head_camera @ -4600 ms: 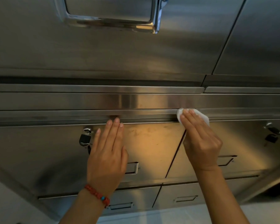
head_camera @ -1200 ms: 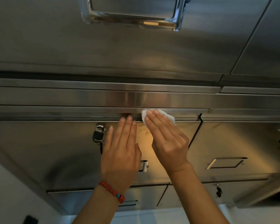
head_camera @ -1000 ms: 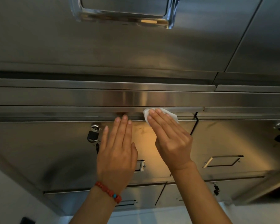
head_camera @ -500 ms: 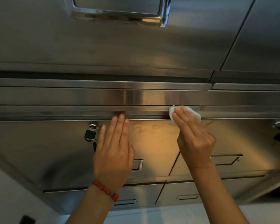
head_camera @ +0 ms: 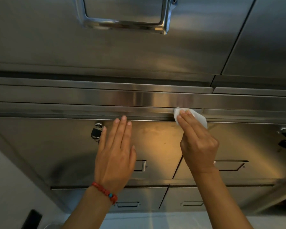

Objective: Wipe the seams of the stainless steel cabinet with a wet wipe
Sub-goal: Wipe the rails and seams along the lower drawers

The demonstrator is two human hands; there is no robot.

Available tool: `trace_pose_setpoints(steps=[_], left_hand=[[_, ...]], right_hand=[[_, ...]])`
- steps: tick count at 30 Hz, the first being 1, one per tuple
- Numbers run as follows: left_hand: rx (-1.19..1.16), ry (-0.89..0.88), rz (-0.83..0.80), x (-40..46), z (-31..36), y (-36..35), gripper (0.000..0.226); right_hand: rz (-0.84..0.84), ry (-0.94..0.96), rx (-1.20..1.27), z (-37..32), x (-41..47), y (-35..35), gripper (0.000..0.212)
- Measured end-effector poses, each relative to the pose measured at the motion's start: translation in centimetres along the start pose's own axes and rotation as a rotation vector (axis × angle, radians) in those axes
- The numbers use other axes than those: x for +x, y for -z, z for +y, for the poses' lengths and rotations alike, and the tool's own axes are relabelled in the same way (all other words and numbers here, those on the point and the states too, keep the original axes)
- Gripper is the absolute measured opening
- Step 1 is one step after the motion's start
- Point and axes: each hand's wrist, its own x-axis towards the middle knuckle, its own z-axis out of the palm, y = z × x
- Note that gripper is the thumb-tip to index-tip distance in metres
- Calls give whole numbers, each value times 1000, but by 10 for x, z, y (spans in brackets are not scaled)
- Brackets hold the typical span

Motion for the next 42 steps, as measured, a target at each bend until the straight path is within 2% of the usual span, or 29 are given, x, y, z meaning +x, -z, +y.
trace_pose_setpoints(steps=[3, 8, 12, 21, 26, 31, 36, 42], left_hand=[[3, -3, 18, -5, 1, 3, 54], [21, 14, 29, -10, -12, 10, 55], [15, 12, 34, -16, -27, 13, 55], [-19, -11, 78, -14, -70, 18, 53], [-47, -17, 82, -16, -87, 18, 53], [-35, -17, 55, -15, -103, 19, 54], [-26, 6, 24, -16, -122, 17, 55], [-25, -4, 41, -18, -129, 11, 56]], right_hand=[[-6, 22, 22, -8, 3, 1, 37], [0, 38, 63, -23, 4, -5, 24], [2, 38, 70, -39, 4, -15, 28], [18, 52, 66, -81, 12, -34, 24], [1, 50, 68, -98, 12, -42, 25], [-27, 3, 38, -112, 14, -50, 37], [-4, -11, 43, -124, 15, -58, 34], [8, 74, 86, -143, 20, -73, 20]])
